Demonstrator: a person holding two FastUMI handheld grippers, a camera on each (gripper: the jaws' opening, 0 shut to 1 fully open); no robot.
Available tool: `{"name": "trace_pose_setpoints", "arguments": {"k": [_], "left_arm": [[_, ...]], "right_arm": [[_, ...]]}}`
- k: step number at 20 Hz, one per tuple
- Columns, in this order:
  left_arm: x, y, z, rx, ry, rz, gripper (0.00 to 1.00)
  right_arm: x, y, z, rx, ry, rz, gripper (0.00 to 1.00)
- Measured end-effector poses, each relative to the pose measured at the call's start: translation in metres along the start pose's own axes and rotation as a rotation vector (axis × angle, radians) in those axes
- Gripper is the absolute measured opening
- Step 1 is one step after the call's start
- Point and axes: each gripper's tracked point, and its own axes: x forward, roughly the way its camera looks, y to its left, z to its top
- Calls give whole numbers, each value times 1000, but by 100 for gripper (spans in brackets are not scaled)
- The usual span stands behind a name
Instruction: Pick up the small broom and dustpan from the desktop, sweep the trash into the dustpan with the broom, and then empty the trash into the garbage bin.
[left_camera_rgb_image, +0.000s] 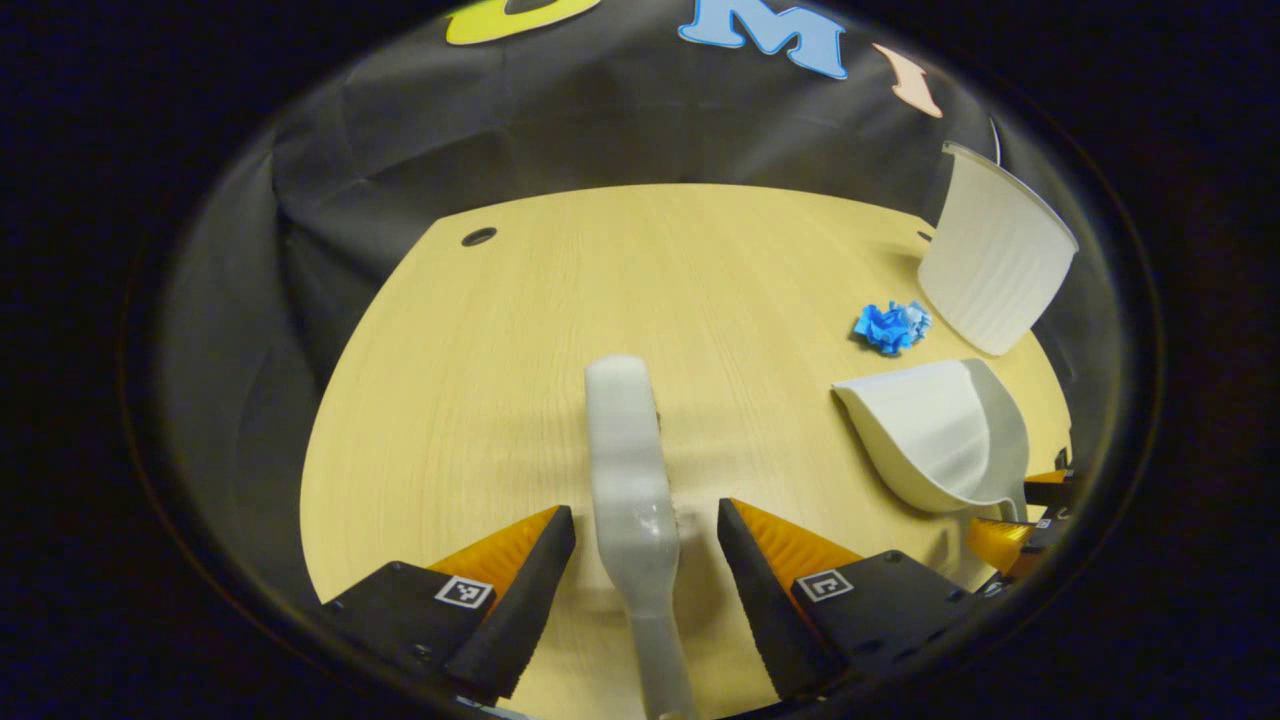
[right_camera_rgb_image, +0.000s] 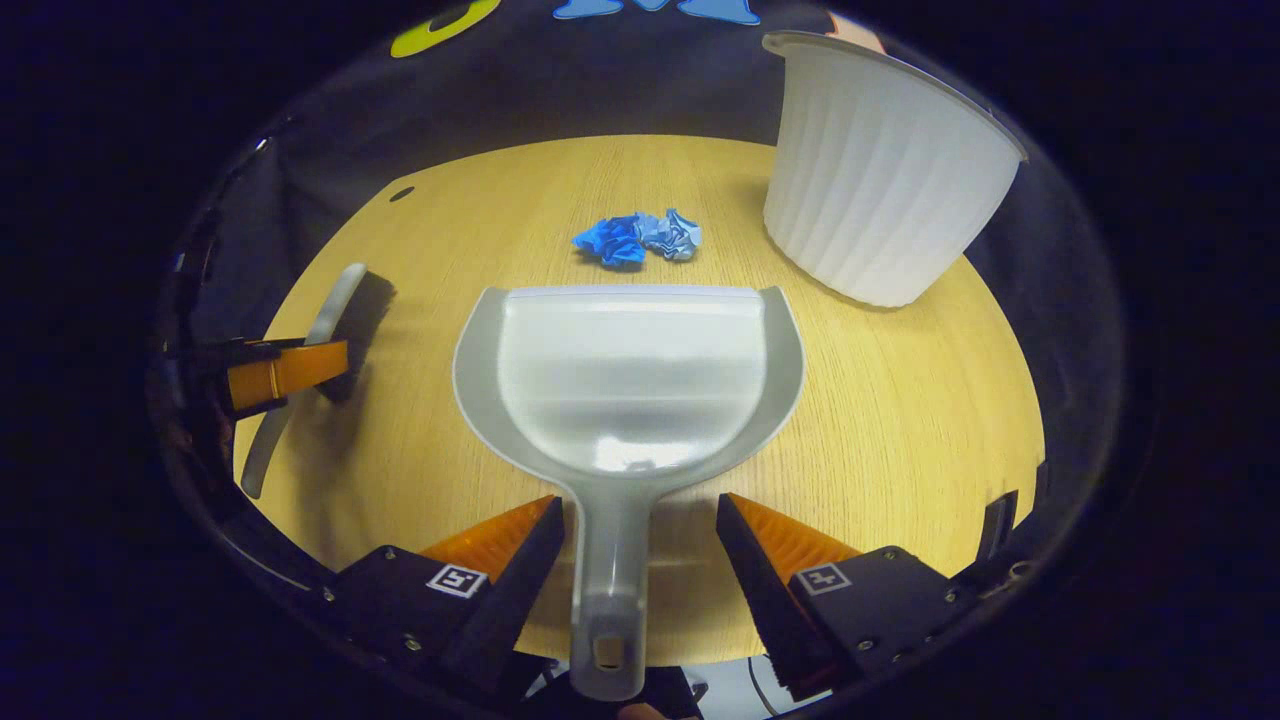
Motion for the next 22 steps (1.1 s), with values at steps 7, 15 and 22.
{"name": "trace_pose_setpoints", "arguments": {"k": [7, 15, 22], "left_arm": [[18, -2, -3, 17, 51, -5, 96], [30, 5, -4, 10, 67, 40, 70], [31, -2, 2, 38, 56, 30, 58]], "right_arm": [[10, 3, 0, -12, 41, 14, 96], [11, -7, 3, -71, 27, -10, 57], [15, -10, 7, -106, 28, 14, 35]]}}
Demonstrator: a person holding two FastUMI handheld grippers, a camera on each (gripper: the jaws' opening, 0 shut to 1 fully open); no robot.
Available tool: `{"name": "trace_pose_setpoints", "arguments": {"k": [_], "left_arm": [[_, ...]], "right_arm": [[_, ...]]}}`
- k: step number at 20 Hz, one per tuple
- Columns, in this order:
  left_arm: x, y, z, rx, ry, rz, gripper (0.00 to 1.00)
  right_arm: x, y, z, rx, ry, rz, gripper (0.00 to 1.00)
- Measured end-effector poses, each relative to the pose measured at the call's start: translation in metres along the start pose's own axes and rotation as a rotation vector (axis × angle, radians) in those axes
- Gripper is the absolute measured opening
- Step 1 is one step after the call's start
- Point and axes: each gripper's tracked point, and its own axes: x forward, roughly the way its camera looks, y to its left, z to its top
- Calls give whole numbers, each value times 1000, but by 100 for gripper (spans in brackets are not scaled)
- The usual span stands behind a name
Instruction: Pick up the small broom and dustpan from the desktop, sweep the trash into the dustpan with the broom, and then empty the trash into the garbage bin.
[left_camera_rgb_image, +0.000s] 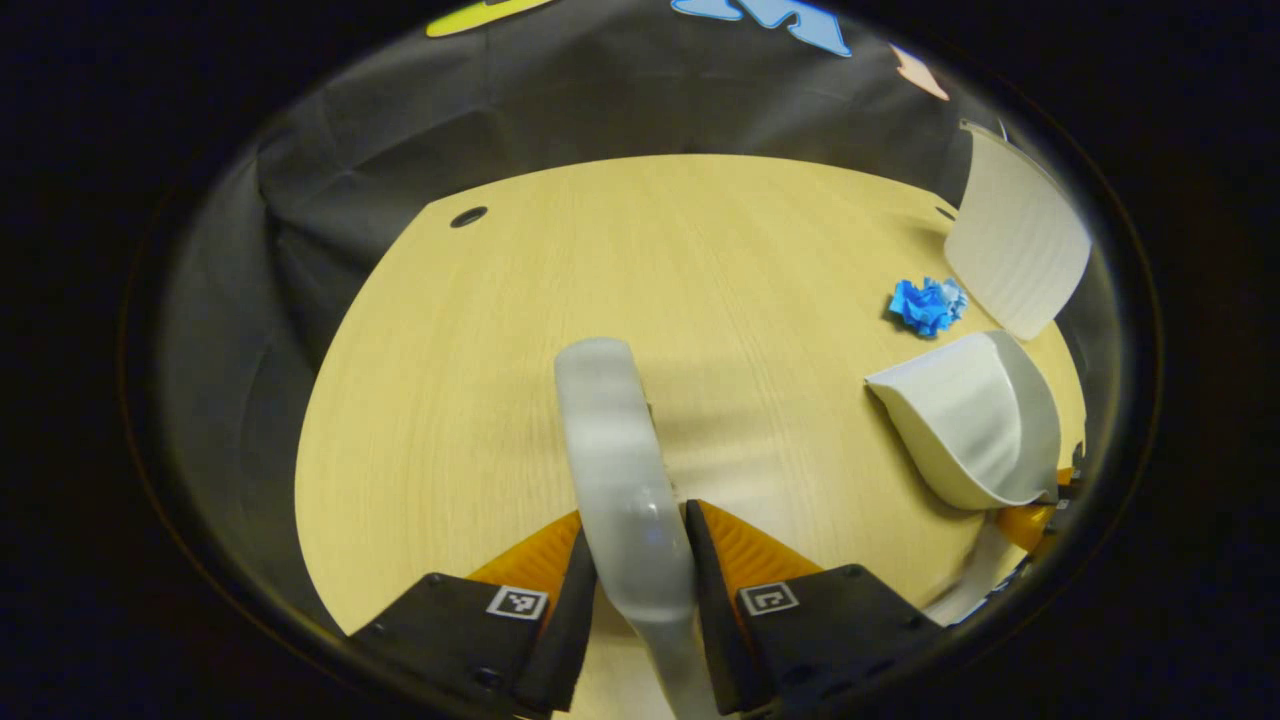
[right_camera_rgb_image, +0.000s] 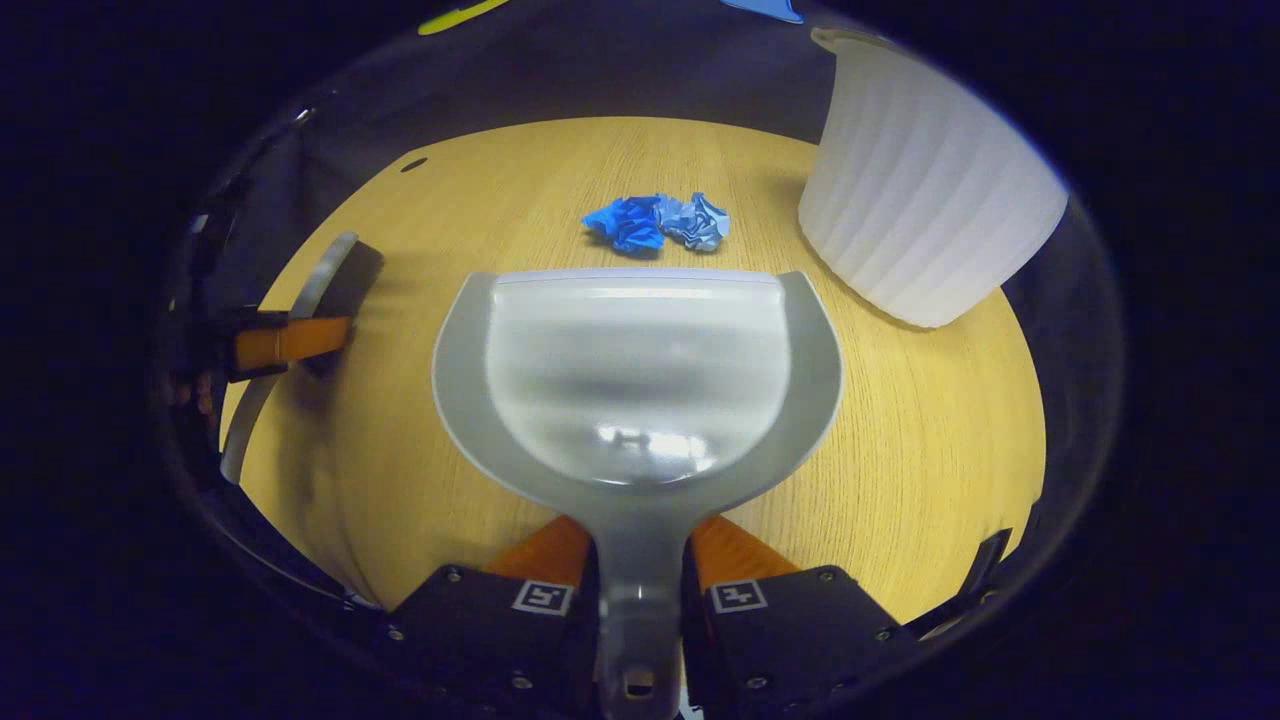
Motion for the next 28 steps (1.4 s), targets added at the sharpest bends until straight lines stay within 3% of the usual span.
{"name": "trace_pose_setpoints", "arguments": {"k": [2, 5, 6, 16, 19, 28], "left_arm": [[1, -2, 6, 24, -9, 3, 49], [4, -10, 13, 46, -15, -13, 51], [5, -15, 18, 54, -20, -22, 46], [36, -77, 71, 232, -60, -135, 51], [45, -96, 83, 293, -60, -184, 49], [74, -149, 120, 540, -43, -332, 51]], "right_arm": [[-3, -3, 0, -7, -7, 5, 35], [-5, -11, -4, -32, -10, 15, 34], [-7, -15, -5, -44, -10, 16, 32], [-3, -50, 3, -150, -7, 83, 32], [-1, -57, 6, -184, -5, 99, 32], [-1, -74, 13, -253, 8, 128, 32]]}}
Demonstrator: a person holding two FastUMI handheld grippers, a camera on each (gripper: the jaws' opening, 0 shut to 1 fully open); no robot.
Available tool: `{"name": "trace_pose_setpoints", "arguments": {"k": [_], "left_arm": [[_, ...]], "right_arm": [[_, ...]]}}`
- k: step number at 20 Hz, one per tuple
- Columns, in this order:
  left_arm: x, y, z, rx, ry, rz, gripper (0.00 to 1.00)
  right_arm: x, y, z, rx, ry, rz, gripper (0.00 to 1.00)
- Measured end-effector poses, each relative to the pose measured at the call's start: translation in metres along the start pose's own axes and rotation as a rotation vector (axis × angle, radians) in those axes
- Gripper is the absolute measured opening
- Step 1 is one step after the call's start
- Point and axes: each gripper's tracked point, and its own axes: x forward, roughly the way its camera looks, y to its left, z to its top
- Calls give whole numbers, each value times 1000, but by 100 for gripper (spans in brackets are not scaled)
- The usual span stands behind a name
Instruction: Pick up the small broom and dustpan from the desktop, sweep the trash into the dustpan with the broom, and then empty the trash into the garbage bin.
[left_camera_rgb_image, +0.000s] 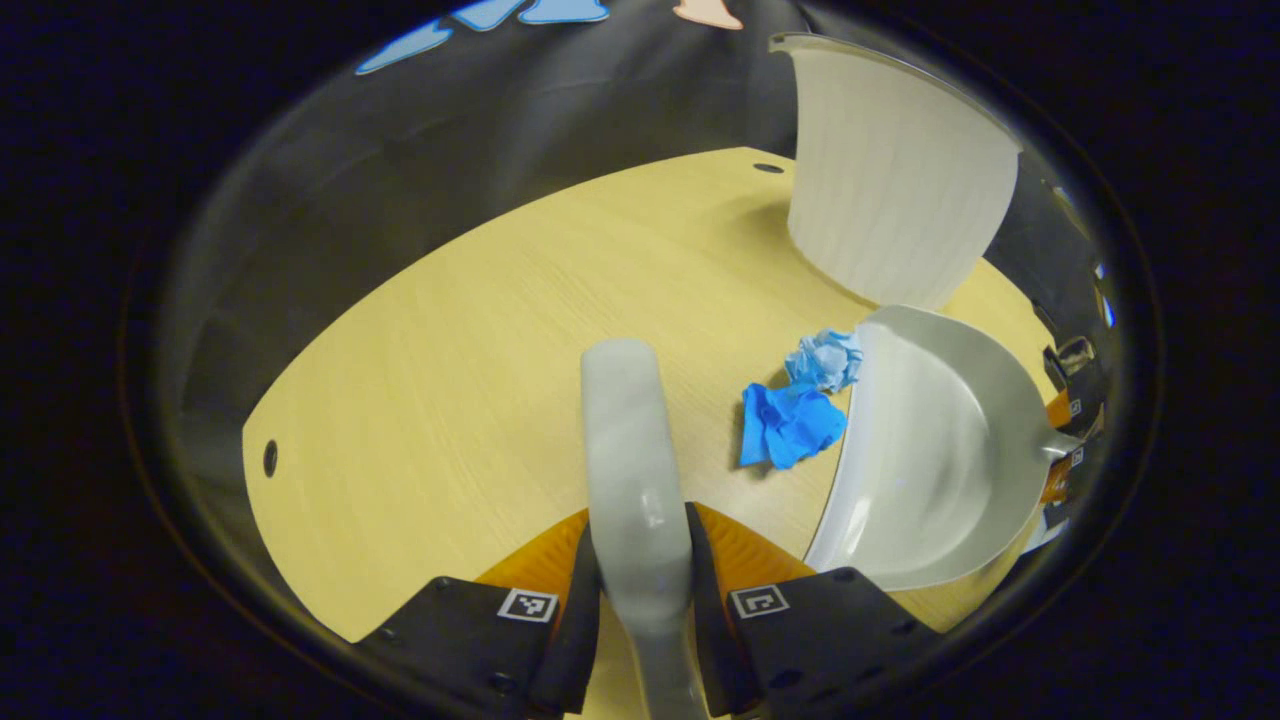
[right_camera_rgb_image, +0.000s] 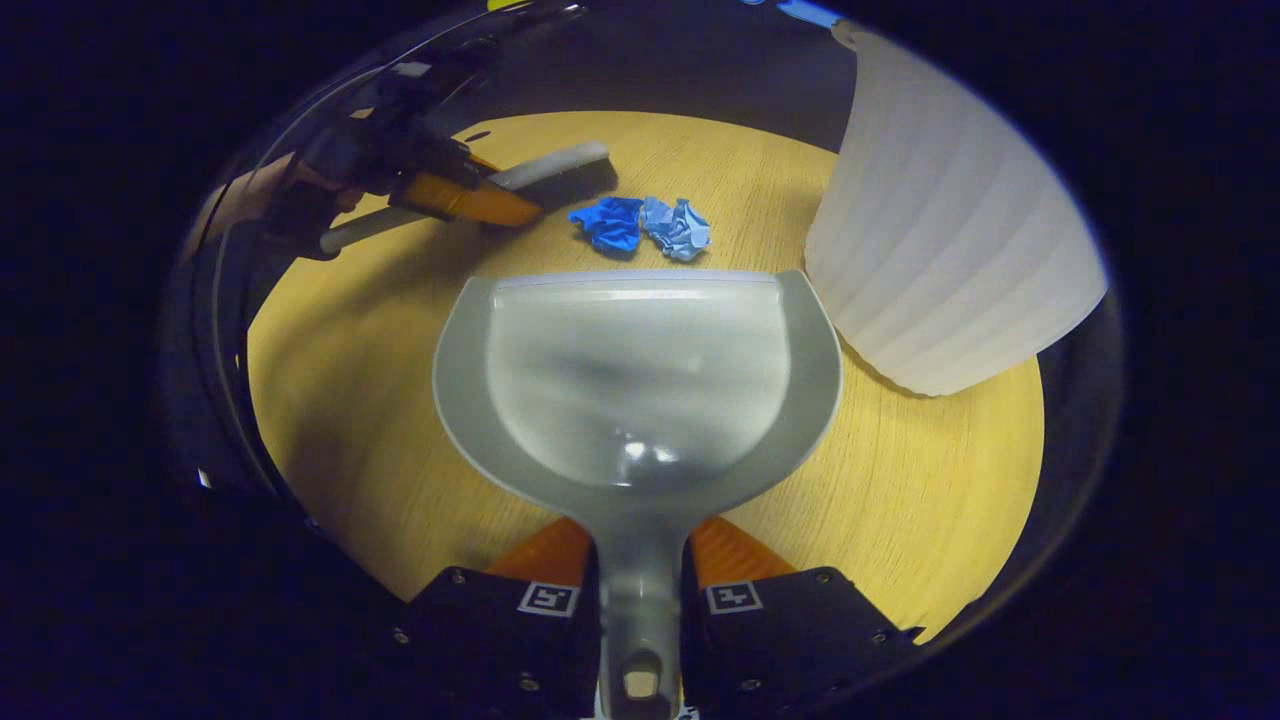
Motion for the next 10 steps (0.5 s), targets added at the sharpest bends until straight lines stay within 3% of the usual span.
{"name": "trace_pose_setpoints", "arguments": {"k": [10], "left_arm": [[5, -45, 59, 237, 4, -199, 48]], "right_arm": [[-5, 1, 4, -44, -4, 18, 32]]}}
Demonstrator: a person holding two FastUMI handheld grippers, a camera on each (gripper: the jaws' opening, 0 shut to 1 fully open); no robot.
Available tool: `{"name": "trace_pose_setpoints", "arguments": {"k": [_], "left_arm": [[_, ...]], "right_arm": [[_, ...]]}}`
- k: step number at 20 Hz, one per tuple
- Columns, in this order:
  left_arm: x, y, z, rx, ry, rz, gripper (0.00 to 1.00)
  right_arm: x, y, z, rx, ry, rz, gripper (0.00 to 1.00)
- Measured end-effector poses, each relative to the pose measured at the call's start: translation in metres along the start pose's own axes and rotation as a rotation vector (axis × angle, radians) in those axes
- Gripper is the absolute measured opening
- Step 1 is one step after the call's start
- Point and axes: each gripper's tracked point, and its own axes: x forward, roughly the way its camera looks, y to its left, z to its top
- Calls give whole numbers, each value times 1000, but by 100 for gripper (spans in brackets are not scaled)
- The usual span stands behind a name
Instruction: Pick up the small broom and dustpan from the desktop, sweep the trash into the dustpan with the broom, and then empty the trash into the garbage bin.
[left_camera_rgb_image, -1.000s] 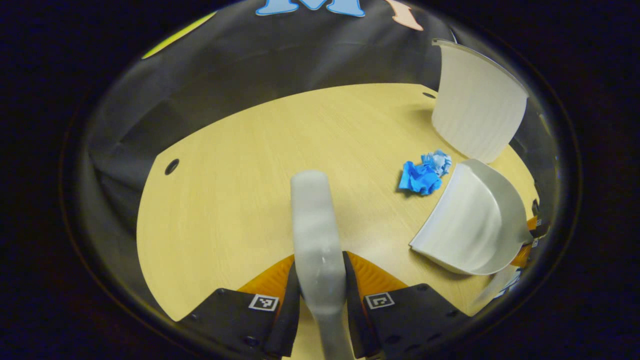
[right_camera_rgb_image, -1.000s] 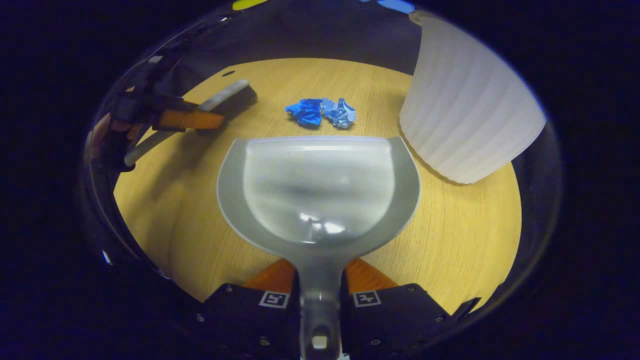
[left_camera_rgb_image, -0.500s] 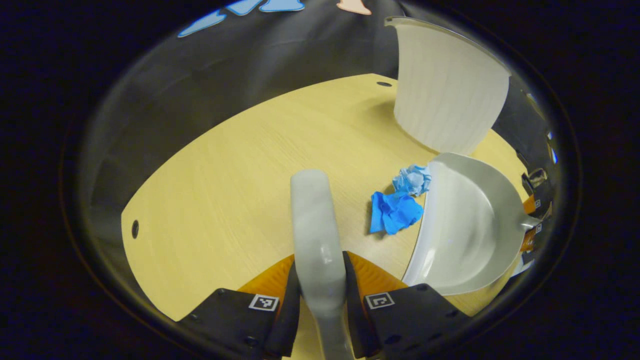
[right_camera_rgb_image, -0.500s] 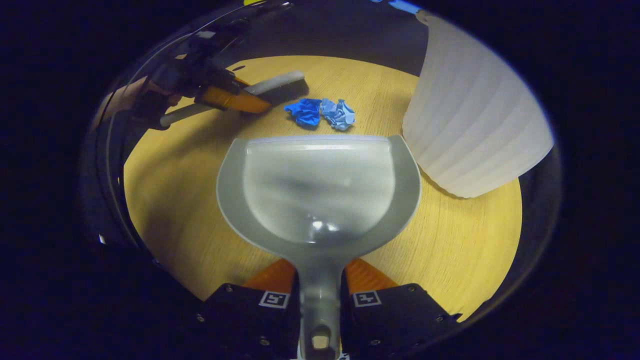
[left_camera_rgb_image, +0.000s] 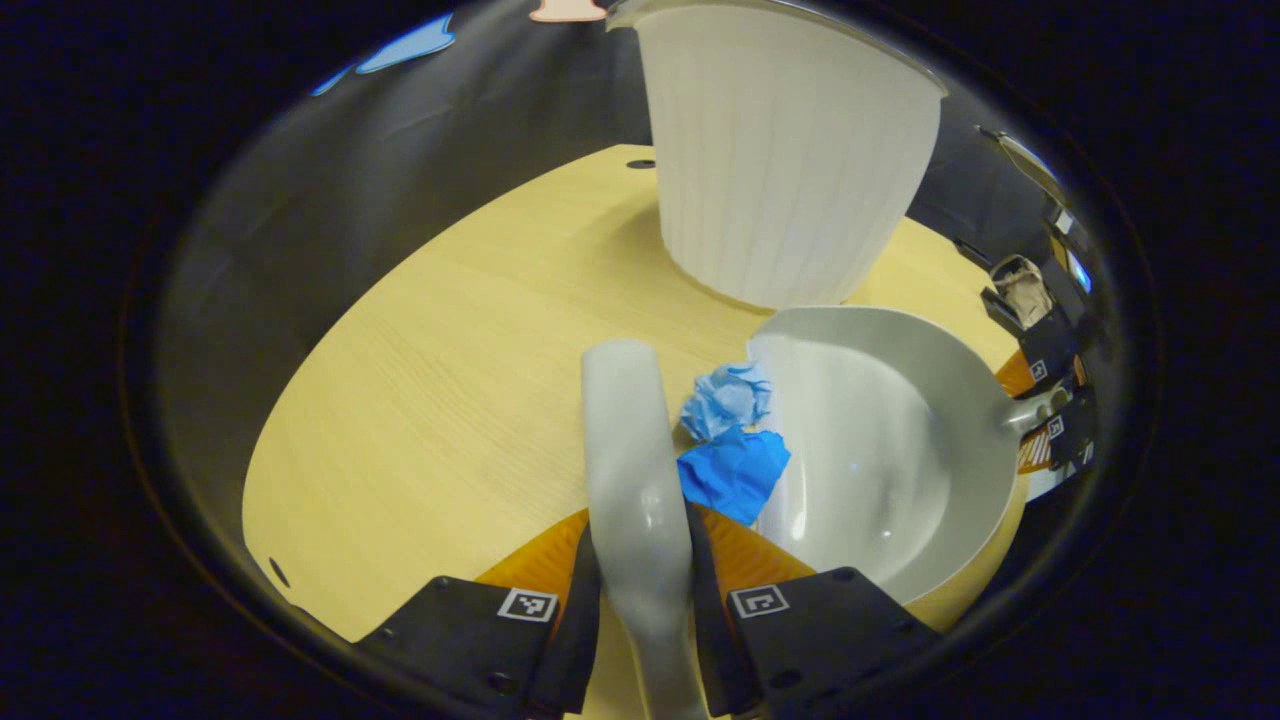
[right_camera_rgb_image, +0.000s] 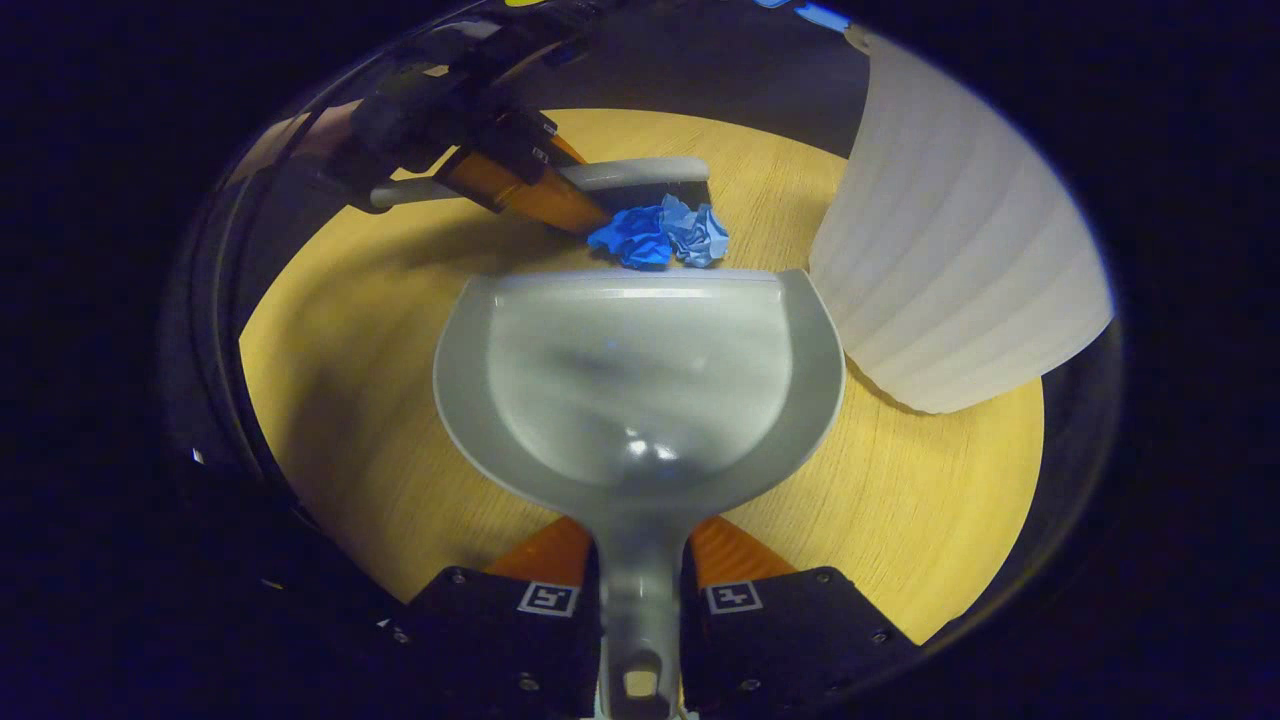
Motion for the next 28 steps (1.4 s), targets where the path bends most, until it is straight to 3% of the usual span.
{"name": "trace_pose_setpoints", "arguments": {"k": [9, 15, 22, 27, 28], "left_arm": [[-53, -40, 55, 10, -19, -147, 48], [-77, -85, 56, -16, -20, -178, 48], [-105, -68, 52, -64, -55, -102, 46], [-143, -40, 33, -146, -90, -13, 51], [-155, -32, 28, -159, -97, 8, 46]], "right_arm": [[1, 0, 1, -1, -15, 15, 32], [2, 0, 1, 0, -33, 16, 32], [10, -8, -3, 27, -57, -6, 32], [30, -28, -6, 35, -81, -23, 31], [32, -32, -6, 36, -82, -25, 32]]}}
